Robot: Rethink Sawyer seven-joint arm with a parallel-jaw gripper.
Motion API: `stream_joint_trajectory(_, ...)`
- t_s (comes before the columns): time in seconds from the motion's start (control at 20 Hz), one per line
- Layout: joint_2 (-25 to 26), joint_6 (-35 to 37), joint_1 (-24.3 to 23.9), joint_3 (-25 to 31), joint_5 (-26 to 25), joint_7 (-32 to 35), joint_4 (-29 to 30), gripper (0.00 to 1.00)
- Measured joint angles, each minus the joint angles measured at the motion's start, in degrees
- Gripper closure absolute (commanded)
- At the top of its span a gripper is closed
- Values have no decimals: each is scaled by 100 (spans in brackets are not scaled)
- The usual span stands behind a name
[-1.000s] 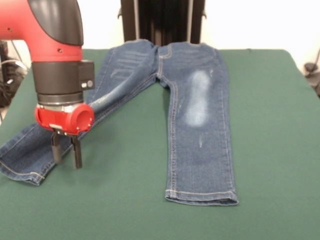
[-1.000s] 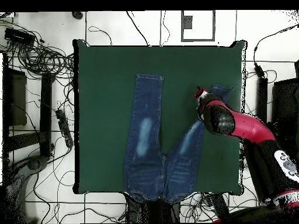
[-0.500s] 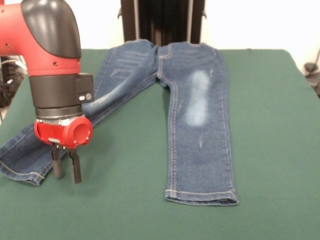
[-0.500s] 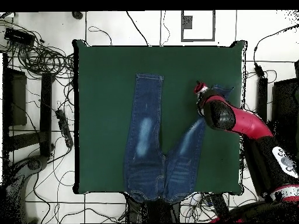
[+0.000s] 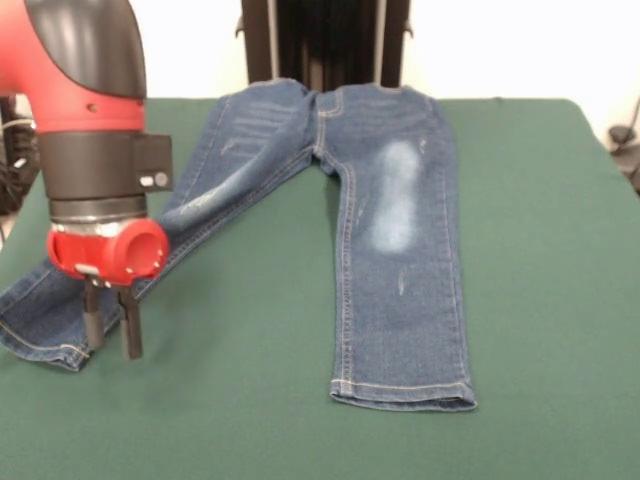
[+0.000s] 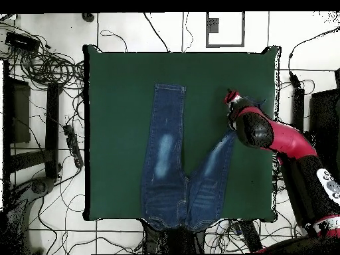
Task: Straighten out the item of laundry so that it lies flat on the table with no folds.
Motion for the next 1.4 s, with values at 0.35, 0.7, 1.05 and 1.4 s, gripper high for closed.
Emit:
stream_joint_trajectory(0.35, -511, 0, -58, 0, 0, 0, 163, 0)
stream_joint_trajectory(0.7, -713, 0, -57, 0, 0, 0, 210, 0)
stream_joint_trajectory(1.05, -587, 0, -57, -14, -6, 0, 218, 0)
stream_joint_trajectory(1.4, -427, -1, -57, -19, -17, 0, 226, 0)
